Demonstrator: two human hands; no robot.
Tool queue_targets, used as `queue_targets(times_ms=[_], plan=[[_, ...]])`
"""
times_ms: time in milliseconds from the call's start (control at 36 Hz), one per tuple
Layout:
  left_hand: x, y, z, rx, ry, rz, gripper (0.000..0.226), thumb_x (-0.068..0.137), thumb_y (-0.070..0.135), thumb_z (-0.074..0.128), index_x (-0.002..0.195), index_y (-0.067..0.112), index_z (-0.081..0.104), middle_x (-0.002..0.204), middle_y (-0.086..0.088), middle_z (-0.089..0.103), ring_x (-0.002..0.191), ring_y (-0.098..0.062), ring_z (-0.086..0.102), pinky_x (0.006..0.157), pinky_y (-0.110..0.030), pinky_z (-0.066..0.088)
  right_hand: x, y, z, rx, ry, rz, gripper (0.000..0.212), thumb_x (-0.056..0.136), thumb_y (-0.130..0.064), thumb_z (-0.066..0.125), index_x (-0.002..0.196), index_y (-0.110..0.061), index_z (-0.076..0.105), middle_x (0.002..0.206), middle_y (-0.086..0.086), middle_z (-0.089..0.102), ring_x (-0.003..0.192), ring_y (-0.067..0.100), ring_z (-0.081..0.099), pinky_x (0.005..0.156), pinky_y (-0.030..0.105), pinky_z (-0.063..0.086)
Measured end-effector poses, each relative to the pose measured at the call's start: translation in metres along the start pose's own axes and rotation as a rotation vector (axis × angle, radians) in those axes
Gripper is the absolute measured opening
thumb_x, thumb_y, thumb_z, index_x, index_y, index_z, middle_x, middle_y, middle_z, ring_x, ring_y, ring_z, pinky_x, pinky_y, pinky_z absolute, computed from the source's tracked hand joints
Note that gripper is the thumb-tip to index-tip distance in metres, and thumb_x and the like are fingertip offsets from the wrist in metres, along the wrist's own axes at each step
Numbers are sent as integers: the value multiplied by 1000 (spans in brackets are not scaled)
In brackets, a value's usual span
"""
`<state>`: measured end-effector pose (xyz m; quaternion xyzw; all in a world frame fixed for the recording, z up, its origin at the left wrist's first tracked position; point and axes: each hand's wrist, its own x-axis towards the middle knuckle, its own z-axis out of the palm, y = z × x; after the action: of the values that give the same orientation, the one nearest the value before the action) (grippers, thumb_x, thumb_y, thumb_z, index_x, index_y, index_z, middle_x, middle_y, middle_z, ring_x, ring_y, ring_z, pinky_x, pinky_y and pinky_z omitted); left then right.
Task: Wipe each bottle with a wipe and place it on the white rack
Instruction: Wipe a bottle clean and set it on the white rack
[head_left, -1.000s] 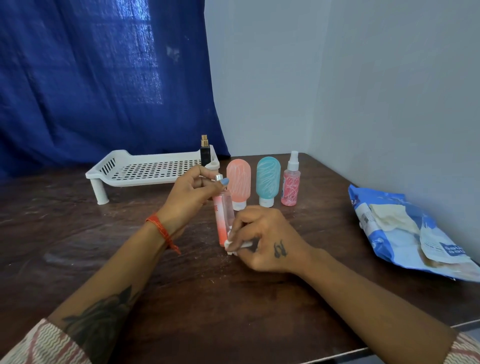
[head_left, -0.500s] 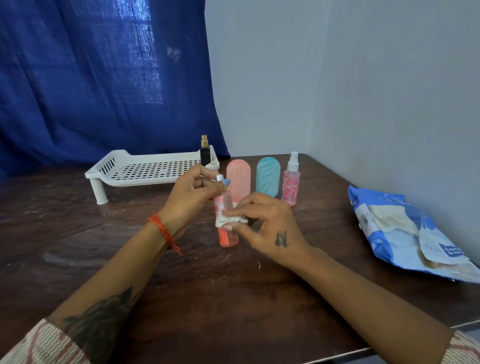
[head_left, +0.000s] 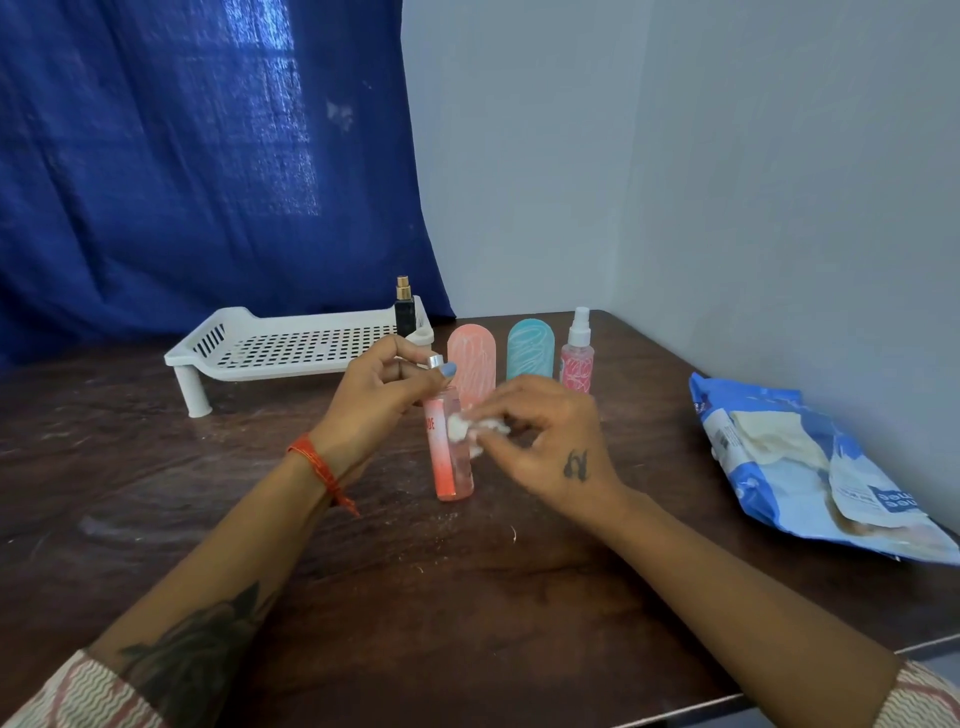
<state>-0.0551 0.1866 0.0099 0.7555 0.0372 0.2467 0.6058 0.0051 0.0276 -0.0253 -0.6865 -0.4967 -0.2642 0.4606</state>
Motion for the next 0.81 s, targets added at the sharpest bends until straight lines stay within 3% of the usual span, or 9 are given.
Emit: queue_targets(times_ms=[56,111,194,361,639,722,806], plan=[[-1,1,1,-3,-17,9,13,84,6,65,84,15,57,83,-12,67,74,-13,63,69,-26,46,3,1,2,-15,139,28,15,77,-13,74,92,-12,74,86,-1,70,80,5,62,68,15,52],[-1,1,1,-11,-30,18,16,84,1,63,83,16,57,79,-8,67,70,-10,64,68,-25,46,5,1,5,-21,169,38,16,79,-16,72,94,-12,73,89,1,70,84,6,62,71,16,52],[-1,1,2,-20,-33,22,18,84,-1,62,82,17,57,74,-5,66,67,-7,63,65,-23,46,4,0,10,-24,106,16,21,82,-23,65,95,-10,73,91,5,69,85,7,61,72,18,52],[-1,1,2,-48,-9,11,17,83,1,62,81,16,56,79,-11,64,63,-5,64,57,-16,48,-2,0,6,-21,-72,-104,12,75,-6,73,87,-9,75,87,5,64,80,8,58,67,18,50],[-1,1,2,-24,4,1,17,86,3,61,80,18,56,77,-6,62,61,0,62,54,-12,47,-9,-10,-2,-75,-441,-137,15,65,-3,69,72,-14,76,75,-1,62,65,8,55,55,23,47],[0,0,1,-10,2,-10,18,87,2,60,81,18,56,78,-6,63,67,-6,62,61,-18,46,-7,-8,-3,-61,-456,-91,12,62,-2,69,66,-12,75,73,0,64,63,9,58,54,25,49],[1,-1,0,-22,1,-25,19,86,1,61,81,18,56,85,-10,65,75,-11,63,64,-20,45,-5,-3,-5,-46,-332,-29,7,62,-5,69,65,-10,74,73,1,67,65,8,59,57,18,49]])
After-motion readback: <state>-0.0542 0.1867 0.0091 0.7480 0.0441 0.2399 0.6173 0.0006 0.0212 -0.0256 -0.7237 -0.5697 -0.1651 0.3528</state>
